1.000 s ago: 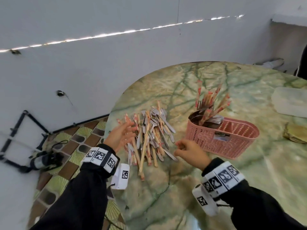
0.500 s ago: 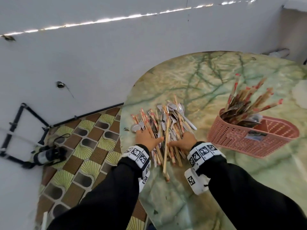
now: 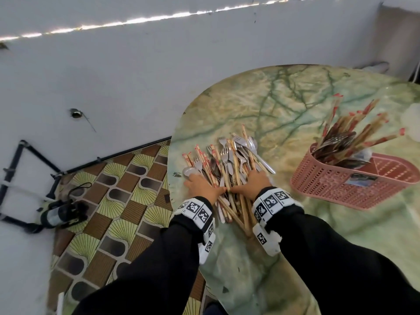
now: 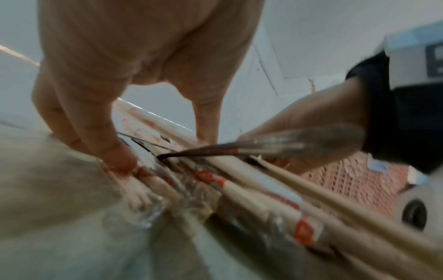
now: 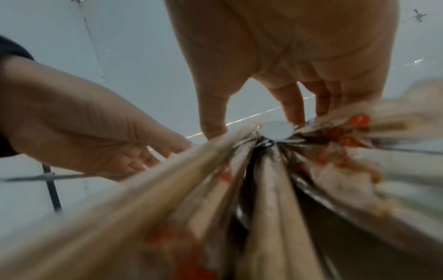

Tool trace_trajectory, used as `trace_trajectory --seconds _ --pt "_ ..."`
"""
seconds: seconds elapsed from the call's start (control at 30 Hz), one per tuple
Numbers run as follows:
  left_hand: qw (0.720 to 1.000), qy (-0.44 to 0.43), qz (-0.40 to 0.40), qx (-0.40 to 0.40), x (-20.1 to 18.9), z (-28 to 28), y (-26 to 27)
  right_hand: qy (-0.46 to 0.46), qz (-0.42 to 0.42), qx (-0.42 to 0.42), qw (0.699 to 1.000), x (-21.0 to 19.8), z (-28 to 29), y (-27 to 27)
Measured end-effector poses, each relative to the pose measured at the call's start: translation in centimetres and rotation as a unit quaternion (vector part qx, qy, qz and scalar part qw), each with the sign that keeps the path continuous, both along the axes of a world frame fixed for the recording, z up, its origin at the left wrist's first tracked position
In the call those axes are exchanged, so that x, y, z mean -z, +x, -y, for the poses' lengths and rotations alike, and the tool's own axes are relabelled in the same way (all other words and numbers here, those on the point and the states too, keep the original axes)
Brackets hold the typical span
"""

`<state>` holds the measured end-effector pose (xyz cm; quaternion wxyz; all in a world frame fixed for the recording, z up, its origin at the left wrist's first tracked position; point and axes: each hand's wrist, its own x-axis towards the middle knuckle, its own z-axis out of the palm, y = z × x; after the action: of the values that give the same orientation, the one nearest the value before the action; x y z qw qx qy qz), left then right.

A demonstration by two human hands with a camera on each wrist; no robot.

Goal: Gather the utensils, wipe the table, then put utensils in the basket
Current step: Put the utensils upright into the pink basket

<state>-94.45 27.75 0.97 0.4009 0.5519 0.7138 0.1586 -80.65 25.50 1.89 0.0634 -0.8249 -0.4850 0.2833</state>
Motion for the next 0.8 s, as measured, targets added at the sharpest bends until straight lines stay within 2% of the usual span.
trace_trajectory --seconds 0.2,0.4,0.57,0.67,0.8 --pt "0.998 -0.056 0.019 0.016 0.2 -0.5 -1.0 -0.002 -0.026 0.024 0.999 -0.3 -0.3 0.4" --pt "0.999 -0.043 0.016 0.02 0.1 -0.9 -0.7 0.005 -0.009 0.015 1.0 -0.8 -0.1 0.2" --pt "0.997 -0.001 -0.026 0.069 -0.3 -0.3 1.2 0.024 -0.007 -0.002 1.0 -1.1 -0.2 -0.5" --pt "0.997 -0.01 -0.034 0.068 -0.5 -0.4 1.8 0.011 0.017 -0.024 1.0 -1.0 -0.6 -0.7" --pt "0.993 -0.036 -0.052 0.1 -0.8 -1.1 2.1 0.003 0.0 -0.017 1.0 -1.2 -1.0 -0.2"
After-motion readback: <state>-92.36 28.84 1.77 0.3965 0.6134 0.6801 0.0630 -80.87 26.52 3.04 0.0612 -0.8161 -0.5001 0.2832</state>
